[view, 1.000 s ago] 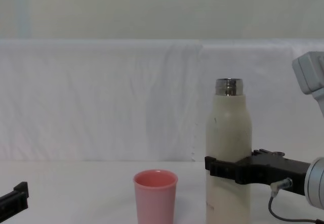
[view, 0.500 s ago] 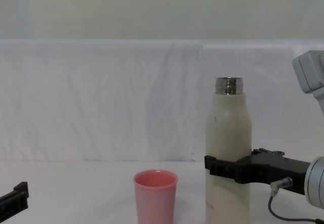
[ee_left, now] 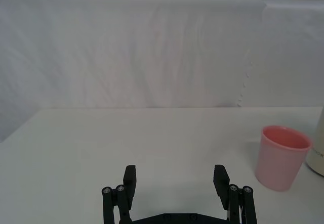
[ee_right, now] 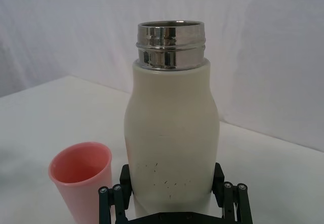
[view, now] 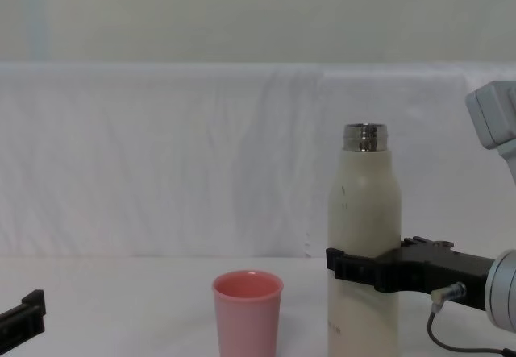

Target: Grasp the thermos with one hand and pour water into the cup lid.

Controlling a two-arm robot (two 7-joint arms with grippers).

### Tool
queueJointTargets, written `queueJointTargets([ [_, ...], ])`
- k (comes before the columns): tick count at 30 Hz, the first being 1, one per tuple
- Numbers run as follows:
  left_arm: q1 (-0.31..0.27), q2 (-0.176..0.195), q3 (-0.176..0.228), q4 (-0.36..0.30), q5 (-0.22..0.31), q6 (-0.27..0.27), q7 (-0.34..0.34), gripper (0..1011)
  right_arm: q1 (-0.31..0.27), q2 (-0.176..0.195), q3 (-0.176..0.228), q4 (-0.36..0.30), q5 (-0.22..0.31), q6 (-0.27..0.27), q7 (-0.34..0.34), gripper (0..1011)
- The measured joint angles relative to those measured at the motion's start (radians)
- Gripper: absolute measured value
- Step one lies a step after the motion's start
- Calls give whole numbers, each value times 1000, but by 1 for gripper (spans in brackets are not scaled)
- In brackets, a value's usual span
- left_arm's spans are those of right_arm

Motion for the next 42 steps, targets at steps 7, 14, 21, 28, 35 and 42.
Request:
queueJointTargets([
  [7,0,0,0,0,0,0,0,1001,3,3,-2,3,0,-4,1,947],
  [14,0,0,0,0,0,0,0,1001,4,7,-6,7,0,-18,5,947],
  [21,0,0,0,0,0,0,0,1001,4,8,-8,14,1,-27,9,947],
  [28,0,0,0,0,0,0,0,1001,-1,8,-8,17,6,-34,10,947],
  [35,0,0,0,0,0,0,0,1001,-6,8,-7,17,12,-40,10,947],
  [42,0,0,0,0,0,0,0,1001,-14,7,-4,17,18,-45,9,947],
])
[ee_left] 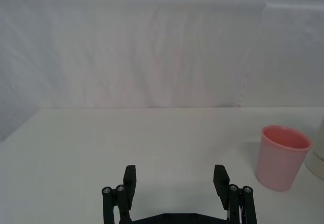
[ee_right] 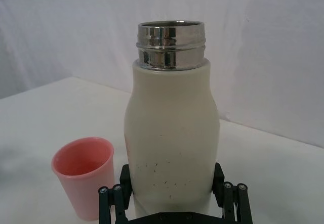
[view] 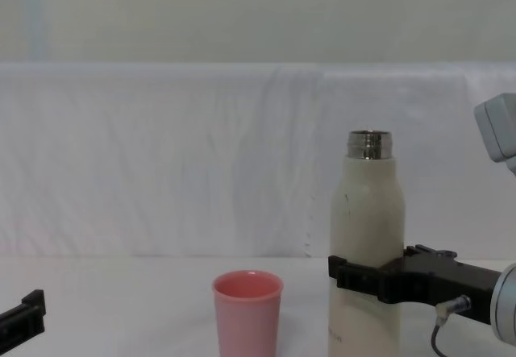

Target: Grasp the thermos with one hand and pour water into the cup lid.

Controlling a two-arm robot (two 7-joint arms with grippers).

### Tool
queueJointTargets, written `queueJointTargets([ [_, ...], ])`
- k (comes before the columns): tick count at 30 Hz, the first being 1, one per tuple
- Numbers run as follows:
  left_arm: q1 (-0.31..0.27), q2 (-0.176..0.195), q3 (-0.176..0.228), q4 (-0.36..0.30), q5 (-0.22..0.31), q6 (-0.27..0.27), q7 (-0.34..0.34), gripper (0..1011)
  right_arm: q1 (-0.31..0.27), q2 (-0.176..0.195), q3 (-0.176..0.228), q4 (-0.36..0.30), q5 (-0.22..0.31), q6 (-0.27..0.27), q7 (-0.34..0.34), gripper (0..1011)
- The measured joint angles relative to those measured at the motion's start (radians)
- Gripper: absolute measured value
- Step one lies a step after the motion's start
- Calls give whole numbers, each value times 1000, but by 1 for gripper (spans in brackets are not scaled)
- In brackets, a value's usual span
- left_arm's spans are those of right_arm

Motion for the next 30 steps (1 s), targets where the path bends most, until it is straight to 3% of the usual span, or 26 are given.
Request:
queueJointTargets([
  [30,0,0,0,0,0,0,0,1001,-1,0,0,-1,1,-2,-2,1001],
])
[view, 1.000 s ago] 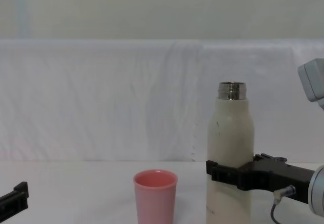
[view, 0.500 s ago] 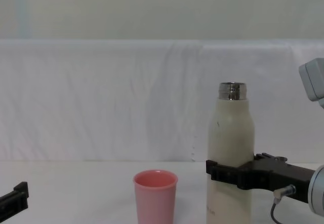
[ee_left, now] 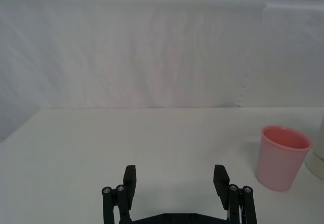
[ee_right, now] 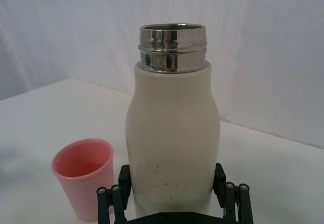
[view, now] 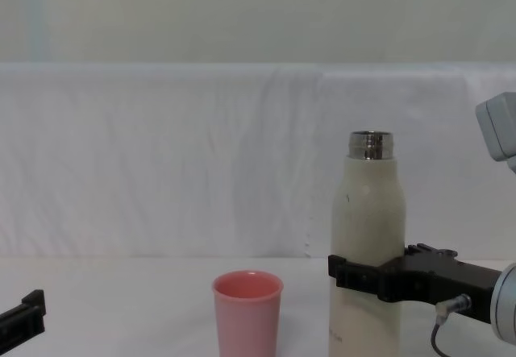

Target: Grasp the thermos with one hand and pour water into the cup lid.

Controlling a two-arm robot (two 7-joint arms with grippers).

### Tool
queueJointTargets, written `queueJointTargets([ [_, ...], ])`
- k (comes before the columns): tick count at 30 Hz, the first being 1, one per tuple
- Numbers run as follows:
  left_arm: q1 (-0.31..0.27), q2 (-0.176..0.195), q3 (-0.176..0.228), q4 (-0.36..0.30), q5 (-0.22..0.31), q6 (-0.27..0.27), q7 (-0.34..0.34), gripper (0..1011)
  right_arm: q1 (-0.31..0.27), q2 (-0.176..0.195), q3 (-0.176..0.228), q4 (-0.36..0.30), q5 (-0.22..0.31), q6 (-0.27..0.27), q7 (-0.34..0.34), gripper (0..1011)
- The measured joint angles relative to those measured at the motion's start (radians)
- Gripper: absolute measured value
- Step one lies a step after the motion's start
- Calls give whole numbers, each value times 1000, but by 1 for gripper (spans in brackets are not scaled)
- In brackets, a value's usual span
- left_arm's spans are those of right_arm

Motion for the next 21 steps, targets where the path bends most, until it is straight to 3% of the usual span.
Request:
queueJointTargets([
  [21,0,0,0,0,0,0,0,1001,-25,9,5,-23,7,-7,1,1001],
])
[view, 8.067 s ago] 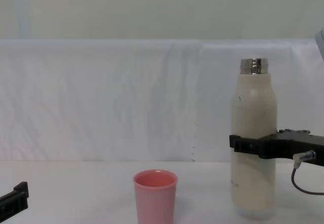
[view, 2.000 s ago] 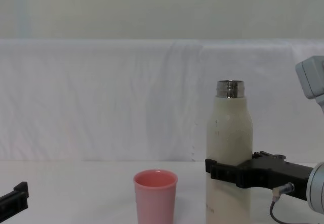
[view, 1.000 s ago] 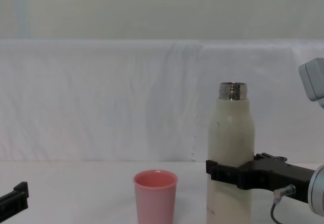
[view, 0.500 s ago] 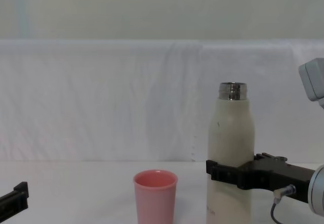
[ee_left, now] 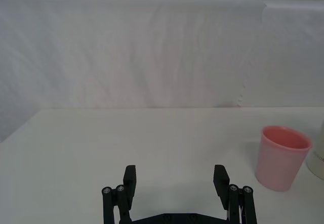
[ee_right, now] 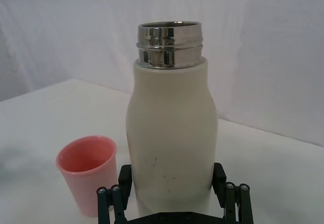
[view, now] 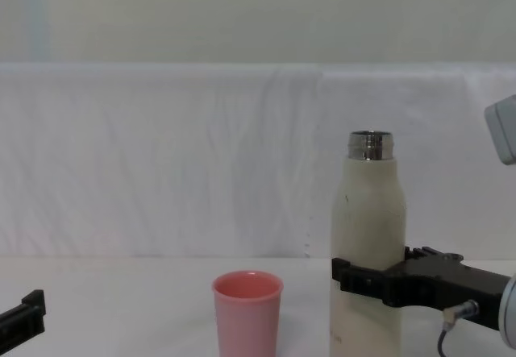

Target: Grasp the thermos with one hand and pour water into the cup lid.

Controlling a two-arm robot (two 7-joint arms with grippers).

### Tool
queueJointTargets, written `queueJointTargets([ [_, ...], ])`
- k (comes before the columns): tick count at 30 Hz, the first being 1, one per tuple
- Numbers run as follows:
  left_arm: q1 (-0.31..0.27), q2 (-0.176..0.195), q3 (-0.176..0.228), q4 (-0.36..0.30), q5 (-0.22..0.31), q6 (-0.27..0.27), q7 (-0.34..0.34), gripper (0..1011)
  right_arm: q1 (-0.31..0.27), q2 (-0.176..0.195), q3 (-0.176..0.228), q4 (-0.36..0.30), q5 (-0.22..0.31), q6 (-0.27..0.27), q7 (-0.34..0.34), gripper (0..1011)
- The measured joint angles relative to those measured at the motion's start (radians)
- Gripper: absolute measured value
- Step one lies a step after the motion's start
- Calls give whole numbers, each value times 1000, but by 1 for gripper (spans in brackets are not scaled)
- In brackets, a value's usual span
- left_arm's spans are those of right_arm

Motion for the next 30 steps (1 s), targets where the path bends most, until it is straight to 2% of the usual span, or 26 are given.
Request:
queueJointTargets([
  [13,0,0,0,0,0,0,0,1001,-57,17,20,-60,13,-8,-16,1001],
  [30,0,0,0,0,0,0,0,1001,-181,30,34,-201,13,-28,-49,1001],
])
